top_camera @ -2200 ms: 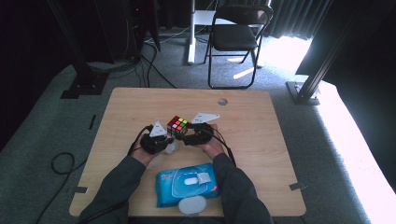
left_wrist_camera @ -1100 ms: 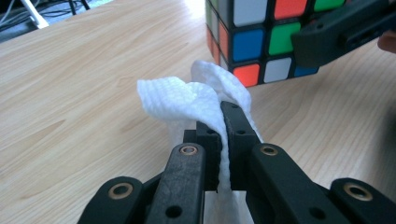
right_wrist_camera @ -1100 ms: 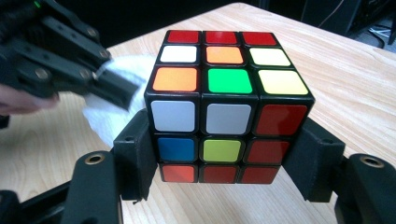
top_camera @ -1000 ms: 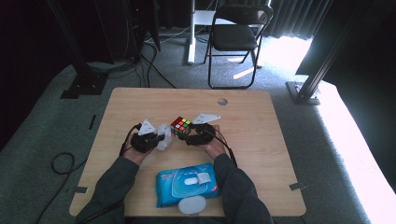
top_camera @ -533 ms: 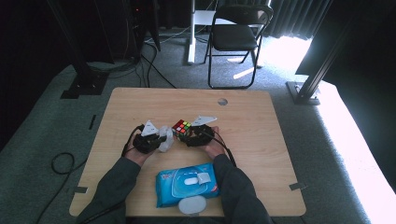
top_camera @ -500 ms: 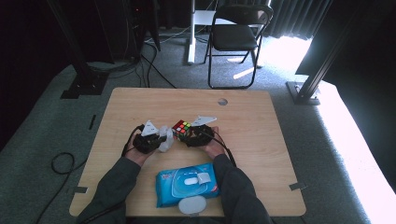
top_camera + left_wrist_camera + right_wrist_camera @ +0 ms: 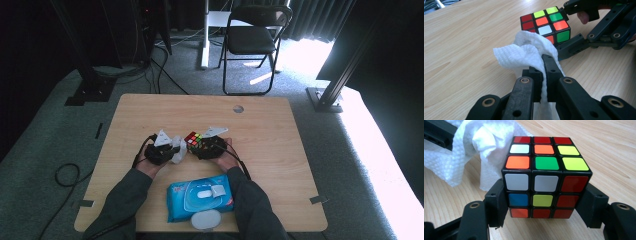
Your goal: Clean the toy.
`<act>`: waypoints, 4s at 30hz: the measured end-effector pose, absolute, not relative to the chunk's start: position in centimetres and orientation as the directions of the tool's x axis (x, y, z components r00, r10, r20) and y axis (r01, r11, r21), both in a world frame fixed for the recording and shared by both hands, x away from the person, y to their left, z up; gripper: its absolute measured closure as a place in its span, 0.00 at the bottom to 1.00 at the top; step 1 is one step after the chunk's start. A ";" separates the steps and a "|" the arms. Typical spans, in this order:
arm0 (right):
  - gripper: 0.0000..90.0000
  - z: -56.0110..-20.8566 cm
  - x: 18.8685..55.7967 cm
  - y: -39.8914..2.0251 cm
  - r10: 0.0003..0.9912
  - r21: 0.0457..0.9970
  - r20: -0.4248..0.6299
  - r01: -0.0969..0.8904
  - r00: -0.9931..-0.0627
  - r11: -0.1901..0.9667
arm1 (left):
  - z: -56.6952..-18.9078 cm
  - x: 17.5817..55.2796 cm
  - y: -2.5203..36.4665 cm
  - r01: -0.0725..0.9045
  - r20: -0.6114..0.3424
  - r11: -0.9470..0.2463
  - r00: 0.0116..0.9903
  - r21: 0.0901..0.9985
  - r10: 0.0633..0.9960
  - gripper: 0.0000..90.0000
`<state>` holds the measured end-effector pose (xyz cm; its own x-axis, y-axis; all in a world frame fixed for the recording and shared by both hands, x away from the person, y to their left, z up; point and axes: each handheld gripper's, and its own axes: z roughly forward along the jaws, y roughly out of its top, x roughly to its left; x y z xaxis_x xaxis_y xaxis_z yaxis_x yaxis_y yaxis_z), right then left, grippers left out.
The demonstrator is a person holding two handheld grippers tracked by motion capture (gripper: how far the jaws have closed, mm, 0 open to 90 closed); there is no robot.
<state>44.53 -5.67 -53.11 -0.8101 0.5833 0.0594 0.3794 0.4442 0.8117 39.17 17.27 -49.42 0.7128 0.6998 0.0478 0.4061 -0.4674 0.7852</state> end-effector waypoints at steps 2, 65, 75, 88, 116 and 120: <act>0.38 -53.3 44.5 -5.7 0.585 0.808 0.065 0.387 -0.808 0.445 | -49.5 39.2 17.2 0.407 0.044 -0.467 0.715 0.785 0.698 0.97; 0.70 -50.5 44.9 -7.4 0.676 0.790 0.219 0.535 -0.704 0.301 | -51.9 38.8 17.3 0.454 0.035 -0.485 0.703 0.748 0.711 0.96; 0.78 -51.2 45.5 -8.1 0.665 0.726 0.427 0.671 -0.612 0.151 | -51.8 38.7 17.1 0.450 0.037 -0.488 0.706 0.748 0.708 0.96; 0.90 -52.2 46.2 -11.6 0.719 0.696 0.483 0.717 -0.500 0.031 | -51.8 38.8 17.3 0.452 0.035 -0.483 0.702 0.750 0.711 0.96; 0.27 -52.2 46.1 -8.5 0.559 0.774 0.020 0.367 -0.829 0.516 | -51.5 38.9 17.2 0.448 0.040 -0.494 0.710 0.746 0.703 0.95; 0.35 -53.0 46.0 -8.2 0.556 0.764 -0.003 0.356 -0.831 0.538 | -51.6 38.9 17.2 0.449 0.039 -0.492 0.709 0.746 0.705 0.95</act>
